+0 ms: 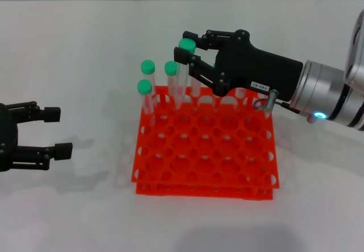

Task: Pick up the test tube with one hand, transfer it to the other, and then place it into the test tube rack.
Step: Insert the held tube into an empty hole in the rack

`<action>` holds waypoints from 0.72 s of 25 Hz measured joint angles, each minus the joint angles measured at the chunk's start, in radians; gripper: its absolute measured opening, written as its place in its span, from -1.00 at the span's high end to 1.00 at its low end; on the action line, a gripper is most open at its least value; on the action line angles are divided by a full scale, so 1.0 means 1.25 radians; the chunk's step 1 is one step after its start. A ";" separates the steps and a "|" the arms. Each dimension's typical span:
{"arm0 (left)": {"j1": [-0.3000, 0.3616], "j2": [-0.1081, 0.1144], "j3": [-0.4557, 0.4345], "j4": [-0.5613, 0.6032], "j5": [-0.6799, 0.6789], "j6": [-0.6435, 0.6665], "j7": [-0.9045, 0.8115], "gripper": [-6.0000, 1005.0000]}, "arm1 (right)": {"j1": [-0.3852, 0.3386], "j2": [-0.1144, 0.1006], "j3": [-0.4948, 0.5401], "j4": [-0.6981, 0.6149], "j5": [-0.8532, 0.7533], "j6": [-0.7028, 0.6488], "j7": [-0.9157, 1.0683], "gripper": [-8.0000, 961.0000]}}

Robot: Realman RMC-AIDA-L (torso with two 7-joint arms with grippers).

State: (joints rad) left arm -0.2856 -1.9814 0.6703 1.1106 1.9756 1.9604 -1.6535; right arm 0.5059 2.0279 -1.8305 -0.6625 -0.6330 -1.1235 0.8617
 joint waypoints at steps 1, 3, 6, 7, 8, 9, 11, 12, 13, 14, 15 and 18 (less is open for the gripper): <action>0.000 0.000 0.000 0.000 0.000 0.000 0.000 -0.76 | 0.000 0.000 -0.002 0.001 0.002 0.002 -0.002 0.42; 0.000 -0.001 0.000 0.000 0.000 0.000 0.000 -0.76 | 0.001 0.000 -0.013 0.001 0.013 0.011 -0.007 0.42; 0.000 -0.002 0.001 0.000 0.002 0.000 0.000 -0.76 | 0.006 0.000 -0.033 0.002 0.039 0.025 -0.026 0.42; 0.000 -0.002 0.003 0.000 0.003 0.000 0.000 -0.76 | 0.008 0.000 -0.037 0.002 0.044 0.028 -0.030 0.42; 0.001 -0.002 0.006 0.000 0.003 0.000 0.000 -0.76 | 0.010 0.000 -0.042 0.003 0.049 0.033 -0.033 0.42; 0.001 -0.001 0.009 -0.001 0.003 0.000 0.001 -0.76 | 0.012 0.000 -0.045 0.003 0.054 0.036 -0.034 0.42; 0.004 0.000 0.016 -0.002 0.004 -0.001 0.007 -0.76 | 0.018 0.000 -0.050 0.006 0.058 0.040 -0.034 0.42; 0.004 0.000 0.017 -0.003 0.004 -0.001 0.009 -0.76 | 0.020 0.000 -0.053 0.008 0.060 0.042 -0.034 0.42; 0.005 0.000 0.018 -0.003 0.007 -0.002 0.011 -0.76 | 0.022 0.000 -0.056 0.009 0.062 0.043 -0.034 0.42; 0.005 0.000 0.018 -0.003 0.010 -0.002 0.014 -0.76 | 0.025 0.000 -0.062 0.010 0.068 0.048 -0.035 0.42; 0.005 0.000 0.018 -0.003 0.011 -0.002 0.015 -0.76 | 0.026 0.000 -0.067 0.011 0.073 0.053 -0.037 0.42; 0.004 -0.001 0.018 -0.004 0.014 -0.001 0.018 -0.76 | 0.032 0.000 -0.090 0.012 0.096 0.072 -0.053 0.42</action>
State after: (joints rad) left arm -0.2808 -1.9828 0.6932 1.1061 1.9934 1.9587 -1.6305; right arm 0.5454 2.0279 -1.9429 -0.6479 -0.5133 -1.0340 0.7951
